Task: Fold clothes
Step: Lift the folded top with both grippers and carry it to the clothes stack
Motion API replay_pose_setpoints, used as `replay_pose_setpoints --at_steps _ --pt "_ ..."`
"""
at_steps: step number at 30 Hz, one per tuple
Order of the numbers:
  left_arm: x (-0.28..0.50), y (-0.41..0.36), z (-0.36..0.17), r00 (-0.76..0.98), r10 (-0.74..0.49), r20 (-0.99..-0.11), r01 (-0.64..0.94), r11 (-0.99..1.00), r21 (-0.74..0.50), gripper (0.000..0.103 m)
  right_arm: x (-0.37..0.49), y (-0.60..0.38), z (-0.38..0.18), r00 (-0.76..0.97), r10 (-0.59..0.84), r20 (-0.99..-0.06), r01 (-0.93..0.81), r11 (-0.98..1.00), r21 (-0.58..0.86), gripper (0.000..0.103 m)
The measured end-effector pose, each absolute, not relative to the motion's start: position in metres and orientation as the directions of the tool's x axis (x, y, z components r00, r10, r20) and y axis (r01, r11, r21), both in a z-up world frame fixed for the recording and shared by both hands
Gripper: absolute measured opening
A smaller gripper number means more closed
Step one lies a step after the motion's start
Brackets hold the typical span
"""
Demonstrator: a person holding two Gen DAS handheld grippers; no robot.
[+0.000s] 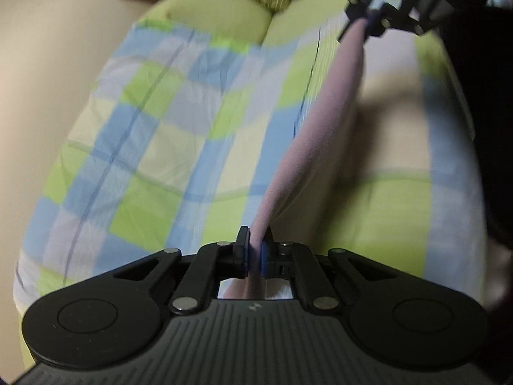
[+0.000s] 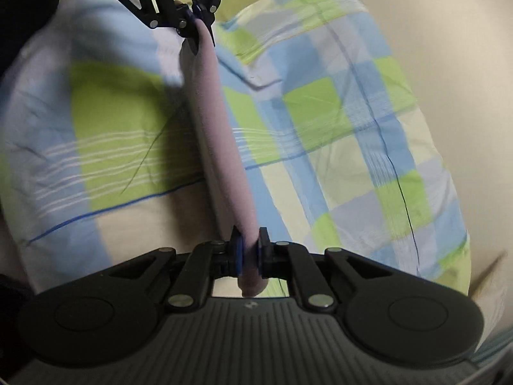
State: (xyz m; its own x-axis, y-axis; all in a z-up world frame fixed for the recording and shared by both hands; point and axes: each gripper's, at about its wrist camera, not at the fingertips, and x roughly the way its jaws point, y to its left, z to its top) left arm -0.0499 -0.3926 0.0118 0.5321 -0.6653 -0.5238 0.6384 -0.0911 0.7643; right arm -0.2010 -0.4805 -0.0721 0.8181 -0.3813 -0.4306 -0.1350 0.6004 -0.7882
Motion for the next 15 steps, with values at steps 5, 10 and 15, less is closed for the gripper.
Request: replay_pose_setpoints --at_steps 5,10,15 --pt "-0.087 -0.415 0.038 0.42 -0.766 -0.487 0.621 -0.149 0.77 0.005 -0.264 -0.483 -0.037 0.785 -0.488 -0.382 -0.021 0.596 -0.803 0.005" --pt "-0.13 -0.437 0.053 0.259 -0.86 -0.44 0.591 -0.219 0.776 0.005 -0.317 -0.48 -0.015 0.688 -0.638 -0.345 0.095 0.551 -0.829 0.005" --pt "-0.181 -0.462 0.057 0.048 -0.898 -0.436 0.528 -0.348 0.775 0.005 -0.37 -0.469 -0.004 0.563 -0.754 -0.338 0.212 0.527 -0.823 0.005"
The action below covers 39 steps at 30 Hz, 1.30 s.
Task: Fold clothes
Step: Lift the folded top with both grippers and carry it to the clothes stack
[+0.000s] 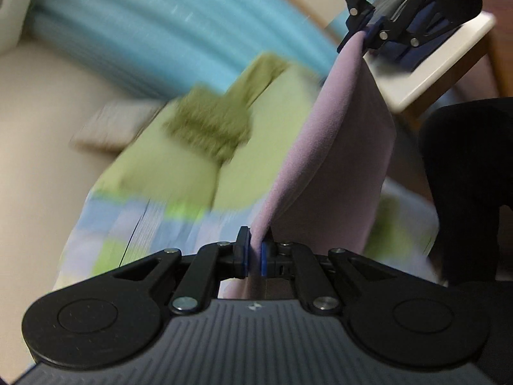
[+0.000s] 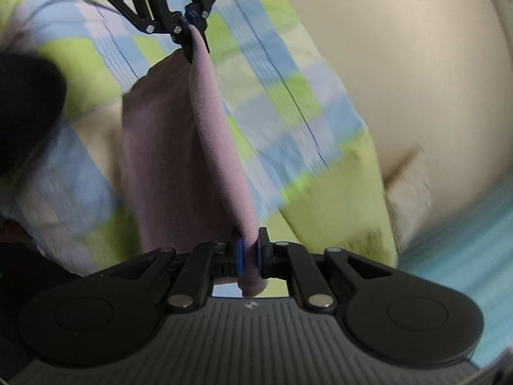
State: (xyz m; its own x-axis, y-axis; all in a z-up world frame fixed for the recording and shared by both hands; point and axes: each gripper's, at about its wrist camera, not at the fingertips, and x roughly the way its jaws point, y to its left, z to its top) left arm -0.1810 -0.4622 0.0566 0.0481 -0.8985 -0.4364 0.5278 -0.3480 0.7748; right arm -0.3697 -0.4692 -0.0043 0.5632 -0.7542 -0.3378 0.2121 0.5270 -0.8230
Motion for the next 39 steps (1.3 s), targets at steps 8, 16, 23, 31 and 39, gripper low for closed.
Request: replay_pose_setpoints --at_steps 8,16,23,31,39 --pt "-0.283 -0.536 0.074 -0.226 -0.855 -0.467 0.41 -0.518 0.751 0.005 -0.487 -0.47 0.017 0.328 -0.858 -0.396 0.466 0.511 -0.722 0.005" --pt "-0.416 -0.673 0.137 -0.433 -0.861 -0.266 0.391 -0.446 0.805 0.006 -0.603 -0.544 0.075 0.071 -0.98 -0.188 0.61 0.191 -0.769 0.005" --pt "-0.502 -0.757 0.056 -0.48 -0.831 -0.281 0.359 -0.478 0.801 0.006 -0.674 -0.614 0.041 -0.097 -0.991 -0.094 0.591 0.018 -0.806 0.006" --pt "-0.491 -0.749 -0.079 -0.485 -0.729 -0.483 0.239 -0.641 0.729 0.006 -0.679 -0.606 -0.081 -0.084 -0.931 -0.354 0.608 0.233 -0.759 0.006" --pt "-0.483 -0.744 -0.084 -0.516 -0.72 -0.463 0.21 -0.631 0.747 0.009 -0.686 -0.587 -0.096 -0.112 -0.928 -0.354 0.565 0.234 -0.791 0.009"
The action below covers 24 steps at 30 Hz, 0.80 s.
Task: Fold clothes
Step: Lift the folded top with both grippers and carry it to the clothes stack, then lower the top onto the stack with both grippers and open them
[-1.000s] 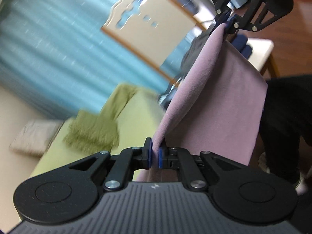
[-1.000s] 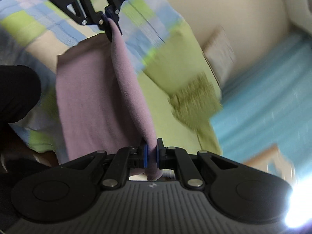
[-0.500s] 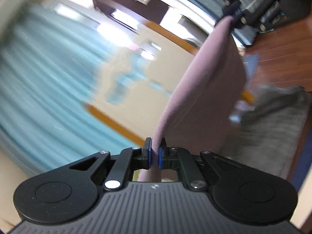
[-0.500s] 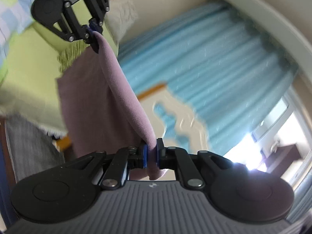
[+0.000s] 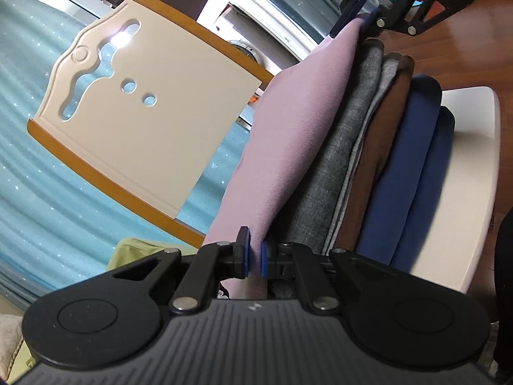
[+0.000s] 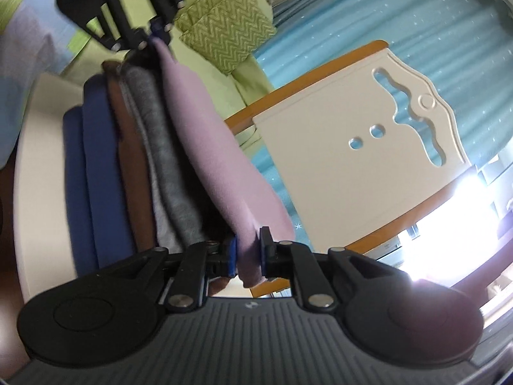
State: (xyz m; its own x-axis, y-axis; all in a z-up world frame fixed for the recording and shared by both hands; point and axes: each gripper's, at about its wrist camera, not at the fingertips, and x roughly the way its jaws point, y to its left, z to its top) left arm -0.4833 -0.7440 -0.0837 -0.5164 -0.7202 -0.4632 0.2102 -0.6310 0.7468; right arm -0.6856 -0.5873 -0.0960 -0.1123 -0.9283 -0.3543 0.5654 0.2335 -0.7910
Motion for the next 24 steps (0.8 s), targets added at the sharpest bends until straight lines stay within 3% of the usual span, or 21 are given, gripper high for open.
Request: replay_pose_setpoints --at_steps 5,9,13,15,18,24 --pt "-0.491 -0.719 -0.081 -0.505 -0.748 -0.43 0.167 -0.574 0.802 0.015 -0.682 -0.593 -0.098 -0.131 -0.931 -0.339 0.506 0.232 -0.831 0.009" --pt "-0.498 -0.722 -0.082 -0.495 -0.756 -0.427 0.103 -0.539 0.836 0.007 -0.68 -0.595 -0.097 -0.128 -0.931 -0.341 0.525 0.228 -0.82 0.007" --pt "-0.509 -0.74 -0.058 -0.518 -0.794 -0.317 0.145 -0.447 0.883 0.007 -0.683 -0.601 -0.088 -0.14 -0.944 -0.3 0.552 0.177 -0.815 0.006" --pt "-0.511 -0.75 -0.059 -0.524 -0.785 -0.332 0.126 -0.456 0.881 0.007 -0.684 -0.602 -0.087 -0.157 -0.951 -0.267 0.571 0.133 -0.81 0.006" --pt "-0.505 -0.753 -0.083 -0.506 -0.752 -0.422 0.085 -0.531 0.843 0.007 -0.676 -0.596 -0.109 -0.139 -0.94 -0.313 0.521 0.2 -0.83 0.006" --pt "-0.501 -0.742 -0.094 -0.503 -0.763 -0.405 0.139 -0.534 0.834 0.005 -0.676 -0.589 -0.116 -0.125 -0.939 -0.32 0.484 0.224 -0.846 0.006"
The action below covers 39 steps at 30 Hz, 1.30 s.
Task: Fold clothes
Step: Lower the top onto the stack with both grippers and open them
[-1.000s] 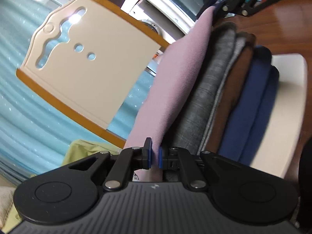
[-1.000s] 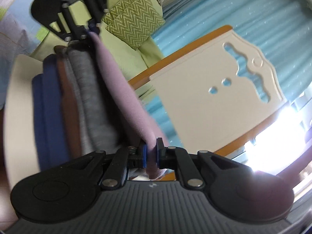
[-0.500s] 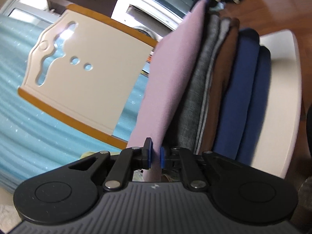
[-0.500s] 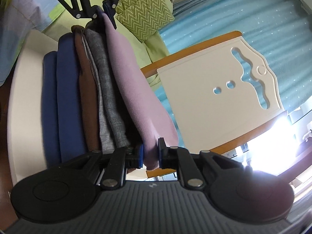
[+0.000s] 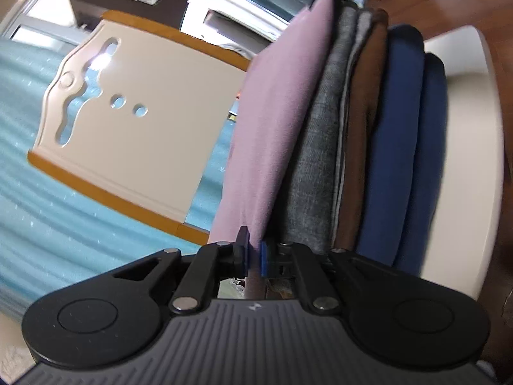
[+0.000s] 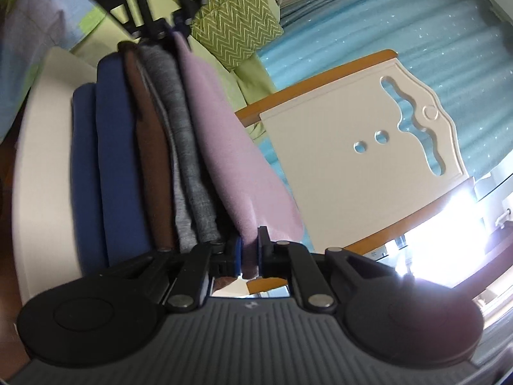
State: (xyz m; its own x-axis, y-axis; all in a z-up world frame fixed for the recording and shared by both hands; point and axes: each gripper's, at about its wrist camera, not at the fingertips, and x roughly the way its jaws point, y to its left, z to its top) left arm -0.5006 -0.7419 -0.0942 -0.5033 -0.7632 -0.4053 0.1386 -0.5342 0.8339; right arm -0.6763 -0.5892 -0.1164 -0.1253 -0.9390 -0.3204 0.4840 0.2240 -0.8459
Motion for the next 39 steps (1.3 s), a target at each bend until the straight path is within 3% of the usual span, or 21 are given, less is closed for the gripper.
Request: replay_pose_setpoints --at_steps 11,14,17,21,23,27,28,32,39 --pt "-0.491 -0.738 -0.092 -0.486 -0.779 -0.397 0.138 -0.517 0.845 0.007 -0.682 -0.576 -0.122 -0.155 -0.945 -0.289 0.483 0.182 -0.856 0.008" --pt "-0.482 -0.744 -0.087 -0.455 -0.793 -0.405 0.177 -0.526 0.832 0.018 -0.692 -0.569 -0.119 -0.183 -0.933 -0.31 0.538 0.169 -0.826 0.009" --pt "-0.46 -0.75 -0.078 -0.405 -0.814 -0.417 0.277 -0.544 0.792 0.019 -0.703 -0.554 -0.112 -0.214 -0.929 -0.302 0.603 0.117 -0.789 0.009" --pt "-0.445 -0.751 -0.057 -0.395 -0.832 -0.39 0.453 -0.546 0.705 0.019 -0.712 -0.542 -0.087 -0.218 -0.941 -0.257 0.754 0.005 -0.657 0.011" --pt "-0.453 -0.751 -0.046 -0.419 -0.824 -0.381 0.519 -0.562 0.645 0.029 -0.713 -0.551 -0.071 -0.17 -0.954 -0.248 0.866 -0.025 -0.499 0.014" --pt "-0.483 -0.755 -0.045 -0.482 -0.781 -0.396 0.568 -0.623 0.538 0.029 -0.719 -0.58 -0.061 -0.101 -0.964 -0.245 0.978 -0.051 -0.203 0.017" --pt "-0.487 -0.756 -0.05 -0.482 -0.775 -0.409 0.563 -0.631 0.533 0.025 -0.72 -0.587 -0.061 -0.087 -0.966 -0.245 0.99 -0.055 -0.133 0.017" --pt "-0.49 -0.756 -0.068 -0.474 -0.769 -0.428 0.552 -0.639 0.536 0.021 -0.719 -0.599 -0.079 -0.094 -0.945 -0.313 0.994 -0.071 -0.085 0.017" --pt "-0.491 -0.76 -0.056 -0.474 -0.763 -0.44 0.593 -0.646 0.481 0.021 -0.714 -0.599 -0.086 -0.111 -0.938 -0.328 0.991 -0.081 -0.104 0.019"
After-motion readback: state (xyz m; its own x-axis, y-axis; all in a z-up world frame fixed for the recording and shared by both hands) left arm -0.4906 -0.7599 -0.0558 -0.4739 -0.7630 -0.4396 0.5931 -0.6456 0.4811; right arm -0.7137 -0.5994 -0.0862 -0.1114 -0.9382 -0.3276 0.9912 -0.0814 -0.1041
